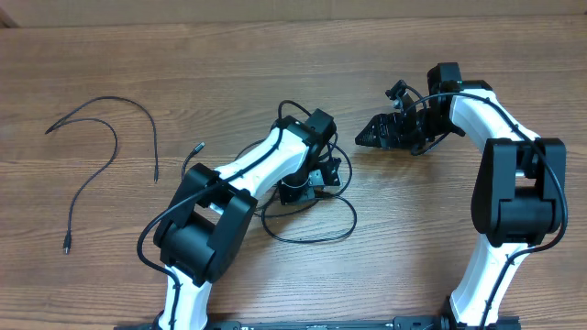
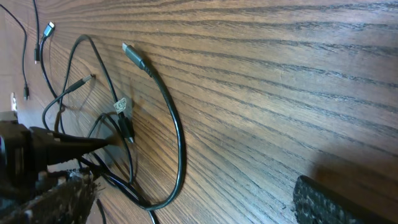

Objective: Untangle cables

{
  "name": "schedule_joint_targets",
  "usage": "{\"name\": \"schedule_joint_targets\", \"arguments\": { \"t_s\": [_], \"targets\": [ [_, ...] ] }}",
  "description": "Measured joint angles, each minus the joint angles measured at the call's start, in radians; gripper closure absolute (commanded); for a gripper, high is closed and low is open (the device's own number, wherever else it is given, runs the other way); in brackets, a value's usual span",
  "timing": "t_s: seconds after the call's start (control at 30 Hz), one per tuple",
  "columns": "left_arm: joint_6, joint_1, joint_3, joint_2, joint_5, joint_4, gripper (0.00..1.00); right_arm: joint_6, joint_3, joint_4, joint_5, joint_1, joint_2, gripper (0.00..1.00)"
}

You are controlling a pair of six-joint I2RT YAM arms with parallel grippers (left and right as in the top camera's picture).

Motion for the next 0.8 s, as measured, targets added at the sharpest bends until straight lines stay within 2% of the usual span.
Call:
{"name": "schedule_joint_targets", "arguments": {
  "t_s": [0.2, 0.3, 0.43, 0.5, 0.8],
  "targets": [
    [-0.009, 0.011, 0.000, 0.000, 0.034, -0.017, 0.72, 0.001, 0.000, 0.000, 0.000, 0.000, 0.000, 0.00],
    [-0.041, 0.011, -0.002, 0.000, 0.043, -0.029, 0.85, 0.000, 0.000, 0.000, 0.000, 0.000, 0.000, 0.00],
    [-0.070, 0.011, -0.008, 0.000, 0.065, -0.040, 0.85, 0.000, 0.000, 0.000, 0.000, 0.000, 0.000, 0.00],
    [-0.092, 0.011, -0.009, 0.000, 0.075, -0.039, 0.96, 0.000, 0.000, 0.000, 0.000, 0.000, 0.000, 0.00],
    [-0.199, 0.011, -0.010, 0.000, 0.100, -0.044, 0.96, 0.000, 0.000, 0.000, 0.000, 0.000, 0.000, 0.00]
  ]
}}
